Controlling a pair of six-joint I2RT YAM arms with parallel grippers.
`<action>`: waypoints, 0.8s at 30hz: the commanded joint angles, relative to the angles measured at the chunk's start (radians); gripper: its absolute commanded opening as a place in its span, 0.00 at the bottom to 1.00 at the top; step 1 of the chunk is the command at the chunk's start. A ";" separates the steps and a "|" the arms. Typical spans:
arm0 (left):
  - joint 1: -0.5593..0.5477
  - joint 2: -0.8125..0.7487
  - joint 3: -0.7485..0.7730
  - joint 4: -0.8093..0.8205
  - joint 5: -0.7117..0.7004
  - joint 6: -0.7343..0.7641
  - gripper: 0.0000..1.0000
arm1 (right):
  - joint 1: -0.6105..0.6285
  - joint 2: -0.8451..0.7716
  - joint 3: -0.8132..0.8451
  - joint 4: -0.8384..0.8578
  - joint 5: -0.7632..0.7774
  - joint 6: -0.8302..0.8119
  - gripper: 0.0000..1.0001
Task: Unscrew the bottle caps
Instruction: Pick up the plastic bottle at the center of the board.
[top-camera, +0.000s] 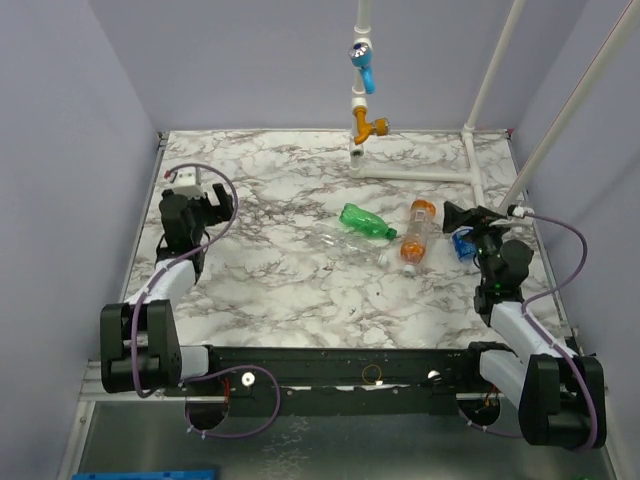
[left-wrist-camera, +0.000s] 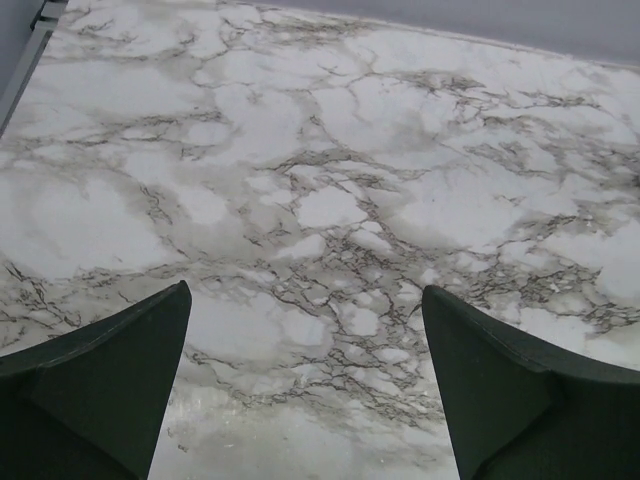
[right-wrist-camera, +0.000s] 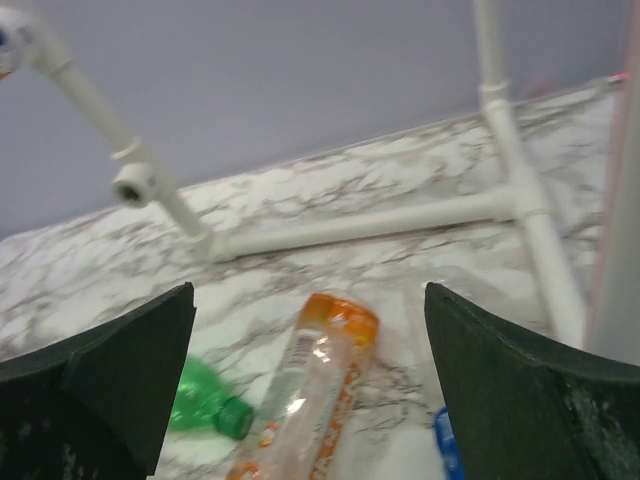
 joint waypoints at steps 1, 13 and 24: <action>0.004 -0.146 0.212 -0.636 0.085 0.052 0.98 | 0.004 -0.009 0.087 -0.210 -0.417 0.110 1.00; 0.005 -0.493 0.369 -1.189 0.178 0.194 0.99 | 0.018 -0.056 0.297 -0.653 -0.650 0.168 1.00; 0.003 -0.314 0.494 -1.300 0.292 0.298 0.99 | 0.114 -0.260 0.161 -0.369 -0.369 0.595 1.00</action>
